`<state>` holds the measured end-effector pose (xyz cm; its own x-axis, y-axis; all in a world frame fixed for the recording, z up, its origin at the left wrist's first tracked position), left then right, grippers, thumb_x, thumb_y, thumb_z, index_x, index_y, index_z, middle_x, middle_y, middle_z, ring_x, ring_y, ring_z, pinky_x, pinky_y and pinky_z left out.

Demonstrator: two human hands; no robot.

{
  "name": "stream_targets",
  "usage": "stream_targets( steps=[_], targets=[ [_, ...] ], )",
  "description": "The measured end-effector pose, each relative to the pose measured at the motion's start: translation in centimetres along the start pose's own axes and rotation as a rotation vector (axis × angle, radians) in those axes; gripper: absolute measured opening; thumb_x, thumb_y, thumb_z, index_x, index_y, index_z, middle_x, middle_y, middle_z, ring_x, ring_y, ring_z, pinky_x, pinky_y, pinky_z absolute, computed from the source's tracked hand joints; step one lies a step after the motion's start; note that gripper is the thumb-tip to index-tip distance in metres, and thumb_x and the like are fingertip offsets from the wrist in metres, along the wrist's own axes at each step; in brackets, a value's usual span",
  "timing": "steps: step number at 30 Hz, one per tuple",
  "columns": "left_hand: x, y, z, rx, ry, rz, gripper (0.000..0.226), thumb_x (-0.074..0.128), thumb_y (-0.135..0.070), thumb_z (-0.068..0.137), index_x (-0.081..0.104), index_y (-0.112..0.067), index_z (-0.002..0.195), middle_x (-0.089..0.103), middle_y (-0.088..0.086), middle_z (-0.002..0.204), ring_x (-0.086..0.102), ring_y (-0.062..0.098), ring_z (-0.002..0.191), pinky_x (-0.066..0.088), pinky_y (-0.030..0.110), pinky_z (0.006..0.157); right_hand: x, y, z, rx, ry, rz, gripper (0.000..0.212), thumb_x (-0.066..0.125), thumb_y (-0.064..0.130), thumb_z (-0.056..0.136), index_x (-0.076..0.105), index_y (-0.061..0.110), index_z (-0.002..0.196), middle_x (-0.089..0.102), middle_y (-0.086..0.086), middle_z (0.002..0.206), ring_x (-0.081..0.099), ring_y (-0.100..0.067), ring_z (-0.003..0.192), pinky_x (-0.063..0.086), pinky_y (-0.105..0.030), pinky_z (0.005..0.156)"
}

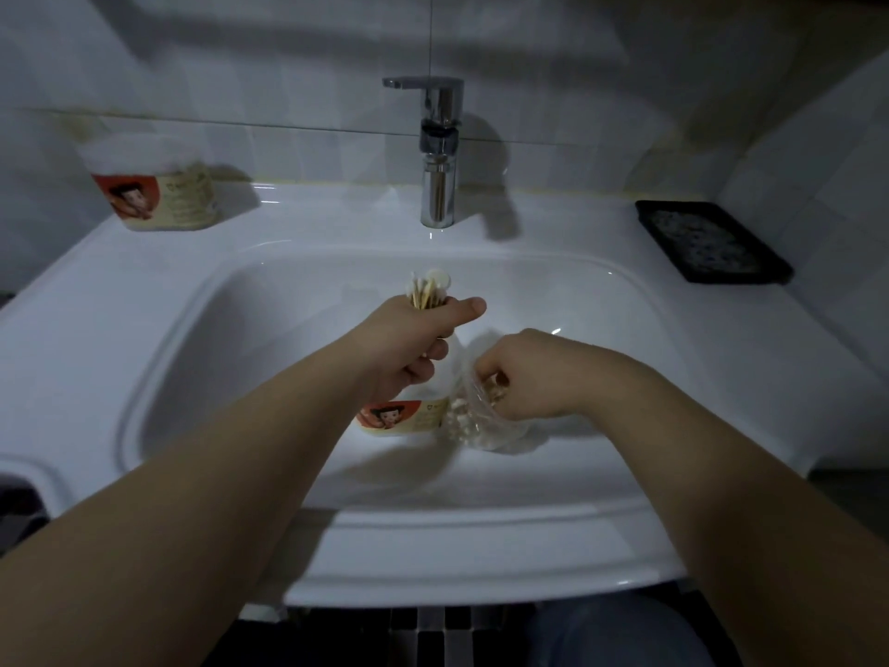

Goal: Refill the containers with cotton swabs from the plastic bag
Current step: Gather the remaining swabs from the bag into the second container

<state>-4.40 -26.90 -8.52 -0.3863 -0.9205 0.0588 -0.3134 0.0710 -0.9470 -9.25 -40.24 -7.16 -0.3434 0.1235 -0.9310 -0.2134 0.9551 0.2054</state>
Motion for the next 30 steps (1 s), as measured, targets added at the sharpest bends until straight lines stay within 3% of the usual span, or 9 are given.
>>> stream_targets(
  steps=[1, 3, 6, 11, 15, 18, 22, 28, 30],
  targets=[
    [0.0, 0.0, 0.0, -0.01, 0.003, -0.002, 0.028, 0.079, -0.033, 0.088, 0.053, -0.023, 0.087, 0.042, -0.007, 0.066, 0.035, 0.005, 0.05, 0.02, 0.02, 0.044, 0.2, 0.2, 0.0, -0.005, 0.012, -0.032, 0.023, 0.062, 0.019, 0.09, 0.054, 0.031, 0.071, 0.052, 0.01, 0.072, 0.047, -0.007, 0.063, 0.03, -0.02, 0.052],
    [0.1, 0.0, -0.1, -0.029, 0.002, 0.0, 0.03, 0.08, -0.037, 0.086, 0.053, -0.024, 0.089, 0.044, -0.009, 0.064, 0.036, 0.005, 0.05, 0.02, 0.02, 0.044, 0.5, 0.5, 0.4, -0.017, 0.026, -0.109, 0.007, 0.06, 0.019, 0.092, 0.059, 0.021, 0.086, 0.057, 0.006, 0.079, 0.05, -0.012, 0.067, 0.03, -0.017, 0.05],
    [0.5, 0.2, -0.3, -0.051, 0.019, -0.001, 0.032, 0.08, -0.041, 0.085, 0.053, -0.026, 0.092, 0.048, -0.008, 0.067, 0.04, 0.006, 0.051, 0.021, 0.019, 0.044, 1.0, 0.8, 0.9, -0.011, 0.045, -0.154, 0.017, 0.056, 0.019, 0.095, 0.064, 0.008, 0.105, 0.068, -0.007, 0.096, 0.062, -0.022, 0.082, 0.039, -0.025, 0.057],
    [1.0, 0.4, -0.3, -0.058, 0.051, -0.008, 0.032, 0.078, -0.043, 0.086, 0.056, -0.023, 0.096, 0.054, -0.006, 0.073, 0.047, 0.007, 0.055, 0.024, 0.019, 0.043, 1.3, 0.7, 1.3, 0.01, 0.058, -0.126, 0.014, 0.052, 0.019, 0.096, 0.061, 0.01, 0.1, 0.065, -0.006, 0.089, 0.06, -0.022, 0.079, 0.041, -0.026, 0.057],
    [1.1, 0.3, -0.4, -0.05, 0.056, -0.011, 0.03, 0.077, -0.042, 0.087, 0.055, -0.023, 0.094, 0.055, -0.007, 0.072, 0.048, 0.007, 0.055, 0.025, 0.019, 0.043, 1.9, 0.9, 1.4, -0.011, 0.17, -0.238, 0.026, 0.054, 0.019, 0.095, 0.055, 0.016, 0.069, 0.056, 0.0, 0.068, 0.056, -0.021, 0.068, 0.047, -0.03, 0.063],
    [1.0, 0.3, -0.4, -0.046, 0.046, -0.011, 0.028, 0.077, -0.039, 0.088, 0.055, -0.023, 0.095, 0.055, -0.007, 0.071, 0.049, 0.007, 0.055, 0.024, 0.02, 0.045, 1.7, 0.8, 1.3, -0.006, 0.151, -0.231, 0.026, 0.052, 0.02, 0.097, 0.058, 0.016, 0.072, 0.058, -0.001, 0.073, 0.053, -0.019, 0.066, 0.039, -0.028, 0.057],
    [1.1, 0.3, -0.4, -0.041, 0.054, -0.008, 0.026, 0.078, -0.038, 0.088, 0.057, -0.022, 0.093, 0.057, -0.006, 0.071, 0.05, 0.007, 0.055, 0.026, 0.02, 0.045, 0.5, 0.3, 1.1, 0.024, 0.014, -0.139, 0.026, 0.05, 0.019, 0.097, 0.045, 0.026, 0.073, 0.054, 0.001, 0.078, 0.054, -0.018, 0.067, 0.035, -0.028, 0.054],
    [1.1, 0.1, -0.5, -0.018, 0.07, -0.008, 0.02, 0.073, -0.035, 0.093, 0.059, -0.021, 0.092, 0.062, -0.005, 0.073, 0.056, 0.007, 0.058, 0.035, 0.019, 0.046, 0.3, 0.4, 0.9, 0.028, 0.007, -0.115, 0.022, 0.047, 0.02, 0.098, 0.053, 0.017, 0.077, 0.056, -0.003, 0.078, 0.052, -0.016, 0.065, 0.038, -0.029, 0.055],
    [1.4, -0.2, -0.7, 0.012, 0.105, 0.006, 0.014, 0.068, -0.03, 0.097, 0.062, -0.02, 0.091, 0.067, -0.004, 0.077, 0.059, 0.007, 0.061, 0.038, 0.018, 0.048, 0.0, 0.4, 0.8, 0.029, -0.043, -0.081, 0.019, 0.045, 0.022, 0.099, 0.053, 0.017, 0.083, 0.056, -0.003, 0.082, 0.053, -0.017, 0.068, 0.045, -0.032, 0.062]
  ],
)
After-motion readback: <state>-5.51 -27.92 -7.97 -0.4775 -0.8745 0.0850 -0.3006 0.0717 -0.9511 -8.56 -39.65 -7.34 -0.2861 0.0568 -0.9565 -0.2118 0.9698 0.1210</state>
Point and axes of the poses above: each hand's wrist, its own z-axis towards the middle knuckle, its own x-axis out of the palm, y = z × x, the point moved 5 cm from there along z, towards the middle knuckle
